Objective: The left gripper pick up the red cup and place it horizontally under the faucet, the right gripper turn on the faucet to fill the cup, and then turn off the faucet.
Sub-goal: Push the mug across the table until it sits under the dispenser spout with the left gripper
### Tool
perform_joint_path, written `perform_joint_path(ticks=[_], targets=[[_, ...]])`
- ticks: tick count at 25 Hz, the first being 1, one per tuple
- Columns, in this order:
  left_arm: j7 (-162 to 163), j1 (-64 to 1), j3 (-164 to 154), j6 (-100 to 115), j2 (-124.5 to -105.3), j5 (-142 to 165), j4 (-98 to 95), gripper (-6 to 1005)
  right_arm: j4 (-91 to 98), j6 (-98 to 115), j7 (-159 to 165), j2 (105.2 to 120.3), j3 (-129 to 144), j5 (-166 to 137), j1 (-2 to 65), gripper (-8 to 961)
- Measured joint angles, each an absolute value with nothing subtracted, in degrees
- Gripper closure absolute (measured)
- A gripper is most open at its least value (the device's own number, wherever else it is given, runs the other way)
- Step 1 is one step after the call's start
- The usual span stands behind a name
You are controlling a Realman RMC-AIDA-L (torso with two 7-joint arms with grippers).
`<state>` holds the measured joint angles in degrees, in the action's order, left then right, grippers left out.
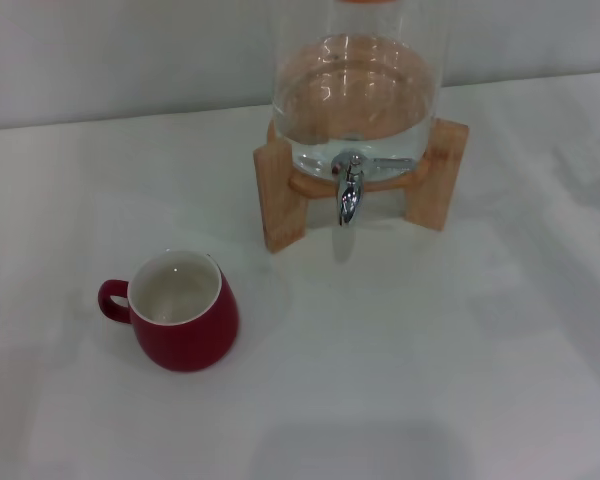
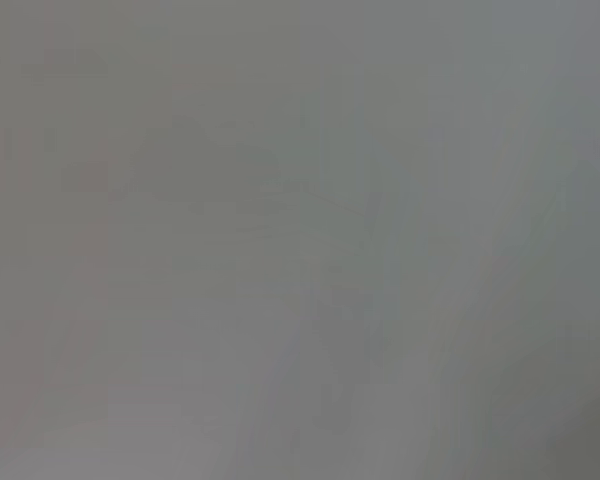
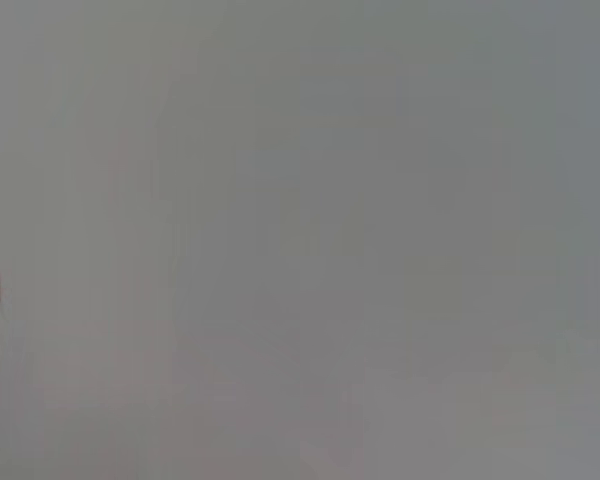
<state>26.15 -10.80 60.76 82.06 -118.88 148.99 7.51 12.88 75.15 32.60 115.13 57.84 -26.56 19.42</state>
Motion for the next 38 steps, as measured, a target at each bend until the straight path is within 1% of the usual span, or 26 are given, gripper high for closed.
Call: perform_joint_path(ticks=[19, 30, 38], targets=[[26.7, -13.4, 59.9, 77.4, -118.98, 156.9, 7.1, 126, 12.8, 76.2, 32.6, 115.07, 60.0, -26.7, 19.4, 178], [26.7, -16.2, 59.4, 71.2, -119.12, 162.4, 7.2, 127, 12.6, 77.3, 32.6, 115.05, 60.1, -26.7, 18.6, 179], [26.7, -16.3, 57.8, 70.2, -119.15, 162.4, 7.1, 128, 11.7, 78.2, 32.6, 115.14, 60.1, -26.7, 18.8, 179]])
